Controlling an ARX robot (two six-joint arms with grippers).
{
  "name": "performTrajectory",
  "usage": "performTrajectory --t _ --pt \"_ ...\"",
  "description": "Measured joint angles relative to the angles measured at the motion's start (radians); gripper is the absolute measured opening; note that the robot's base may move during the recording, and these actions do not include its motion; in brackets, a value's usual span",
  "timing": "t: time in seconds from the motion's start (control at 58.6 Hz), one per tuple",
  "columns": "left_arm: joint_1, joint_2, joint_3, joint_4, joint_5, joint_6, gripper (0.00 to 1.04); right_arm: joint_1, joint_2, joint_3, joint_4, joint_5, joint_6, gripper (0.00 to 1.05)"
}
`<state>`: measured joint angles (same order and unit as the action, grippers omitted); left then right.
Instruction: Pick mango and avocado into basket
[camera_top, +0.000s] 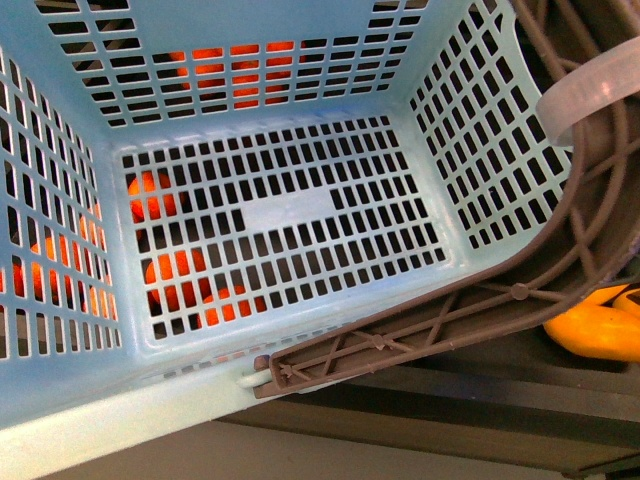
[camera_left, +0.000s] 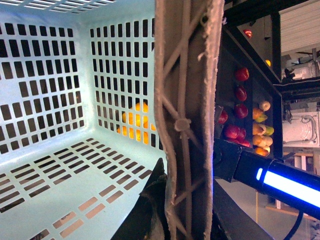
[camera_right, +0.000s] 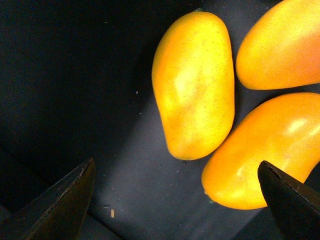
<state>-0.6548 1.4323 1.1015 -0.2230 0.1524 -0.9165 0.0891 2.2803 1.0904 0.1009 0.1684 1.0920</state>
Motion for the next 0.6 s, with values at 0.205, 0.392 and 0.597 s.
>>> performTrajectory --t 0.205,0.392,0.597 --pt "0.000 0.000 0.000 0.000 0.002 0.000 0.08 -0.011 0.051 0.023 0.000 -0.002 0.011 0.96" --pt "0.000 0.000 0.000 0.000 0.001 0.000 0.08 -0.025 0.089 0.064 -0.013 -0.002 0.011 0.96" --pt "0.000 0.000 0.000 0.000 0.001 0.000 0.08 -0.050 0.151 0.151 -0.043 -0.001 0.009 0.96"
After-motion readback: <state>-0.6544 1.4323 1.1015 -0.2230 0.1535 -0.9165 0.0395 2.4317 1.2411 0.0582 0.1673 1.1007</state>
